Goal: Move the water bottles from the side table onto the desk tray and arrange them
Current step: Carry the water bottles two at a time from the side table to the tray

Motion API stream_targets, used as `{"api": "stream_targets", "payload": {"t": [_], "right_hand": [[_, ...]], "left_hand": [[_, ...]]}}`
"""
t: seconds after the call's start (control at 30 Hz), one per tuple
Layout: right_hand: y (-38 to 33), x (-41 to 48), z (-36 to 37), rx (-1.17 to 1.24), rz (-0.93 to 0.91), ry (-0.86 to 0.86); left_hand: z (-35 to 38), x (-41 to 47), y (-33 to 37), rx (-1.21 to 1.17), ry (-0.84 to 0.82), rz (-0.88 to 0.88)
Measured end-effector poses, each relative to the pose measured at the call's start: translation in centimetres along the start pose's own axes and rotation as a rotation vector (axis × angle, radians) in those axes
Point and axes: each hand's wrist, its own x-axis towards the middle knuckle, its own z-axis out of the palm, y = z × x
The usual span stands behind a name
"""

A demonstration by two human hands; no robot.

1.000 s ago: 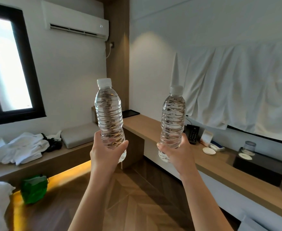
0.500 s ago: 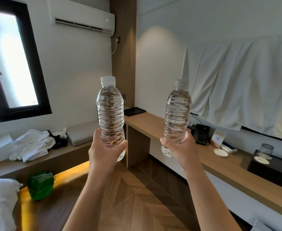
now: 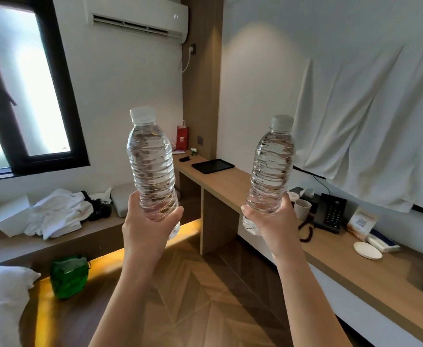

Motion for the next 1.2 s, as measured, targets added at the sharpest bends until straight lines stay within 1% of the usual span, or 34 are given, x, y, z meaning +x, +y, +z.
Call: {"api": "stream_targets", "payload": {"t": [0.2, 0.37, 0.5, 0.63, 0.8, 0.97, 1.2], "right_hand": [[2.7, 6.2, 1.2, -0.008, 0.005, -0.015], [4.4, 9.7, 2.8, 0.017, 0.02, -0.063], [5.9, 12.3, 4.8, 0.031, 0.035, -0.073], [7.3, 15.3, 7.4, -0.009, 0.042, -0.062], [9.4, 20.2, 12.0, -0.027, 0.032, -0.033], [10.4, 25.7, 18.2, 0.048, 0.073, 0.004], [12.0, 31.5, 25.9, 0.052, 0.126, 0.064]], "left_hand": [[4.3, 3.8, -1.4, 0.041, 0.029, 0.008], [7.0, 6.1, -2.9, 0.04, 0.012, -0.005], [8.9, 8.6, -4.6, 0.051, 0.0, -0.024], [10.7, 12.0, -7.1, 0.019, -0.014, -0.053], [12.4, 18.9, -11.2, -0.079, -0.028, -0.075], [14.3, 27.6, -14.2, -0.158, -0.108, -0.046], [16.2, 37.7, -17.9, -0.17, -0.177, -0.019]]}}
